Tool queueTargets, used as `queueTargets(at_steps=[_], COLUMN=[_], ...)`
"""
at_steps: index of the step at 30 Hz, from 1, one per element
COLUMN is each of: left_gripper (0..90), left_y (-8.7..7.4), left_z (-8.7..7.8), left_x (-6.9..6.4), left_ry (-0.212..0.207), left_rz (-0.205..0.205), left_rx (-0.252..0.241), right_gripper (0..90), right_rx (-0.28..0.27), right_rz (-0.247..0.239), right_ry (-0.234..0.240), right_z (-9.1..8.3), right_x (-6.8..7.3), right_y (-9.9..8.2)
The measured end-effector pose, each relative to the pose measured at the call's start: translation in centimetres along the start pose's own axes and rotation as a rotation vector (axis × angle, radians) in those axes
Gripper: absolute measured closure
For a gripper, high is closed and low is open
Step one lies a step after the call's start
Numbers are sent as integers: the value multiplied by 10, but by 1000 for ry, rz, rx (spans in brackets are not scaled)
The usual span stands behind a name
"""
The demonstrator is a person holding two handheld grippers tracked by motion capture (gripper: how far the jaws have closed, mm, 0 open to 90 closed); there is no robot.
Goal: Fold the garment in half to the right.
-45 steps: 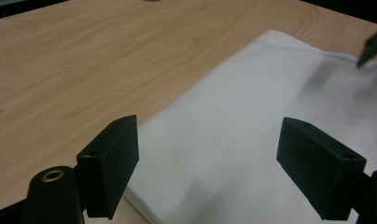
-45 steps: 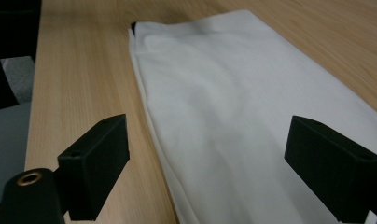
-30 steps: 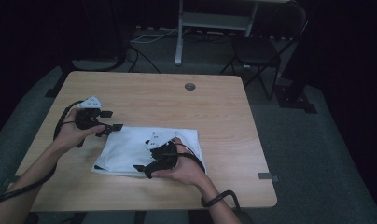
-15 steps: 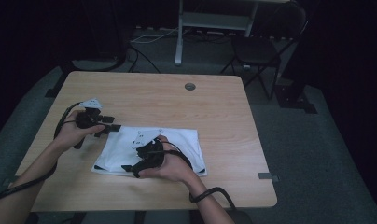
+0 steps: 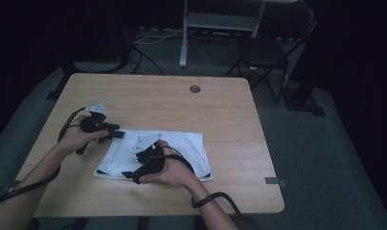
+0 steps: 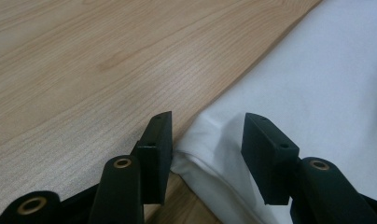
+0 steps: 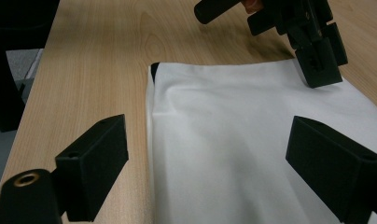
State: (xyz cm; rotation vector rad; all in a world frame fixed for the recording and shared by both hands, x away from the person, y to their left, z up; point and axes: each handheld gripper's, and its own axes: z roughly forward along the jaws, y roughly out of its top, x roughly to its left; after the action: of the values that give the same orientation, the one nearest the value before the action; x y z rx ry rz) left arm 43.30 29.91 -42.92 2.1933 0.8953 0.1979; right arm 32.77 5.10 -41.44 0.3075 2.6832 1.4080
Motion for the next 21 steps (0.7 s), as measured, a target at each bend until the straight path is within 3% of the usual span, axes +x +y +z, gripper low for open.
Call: queueTargets(at_steps=[5, 11, 21], left_gripper=[655, 822, 851], left_y=[0, -1, -1], left_z=[0, 0, -5], left_x=[-5, -11, -16], left_ry=[10, -13, -37], left_rz=[37, 66, 48], left_rx=[14, 18, 16], right_gripper=[122, 122, 121], right_rx=[11, 13, 42], right_rz=[0, 1, -21], right_ry=[3, 6, 27], right_z=[2, 8, 27], right_x=[1, 1, 5], right_y=[0, 3, 10])
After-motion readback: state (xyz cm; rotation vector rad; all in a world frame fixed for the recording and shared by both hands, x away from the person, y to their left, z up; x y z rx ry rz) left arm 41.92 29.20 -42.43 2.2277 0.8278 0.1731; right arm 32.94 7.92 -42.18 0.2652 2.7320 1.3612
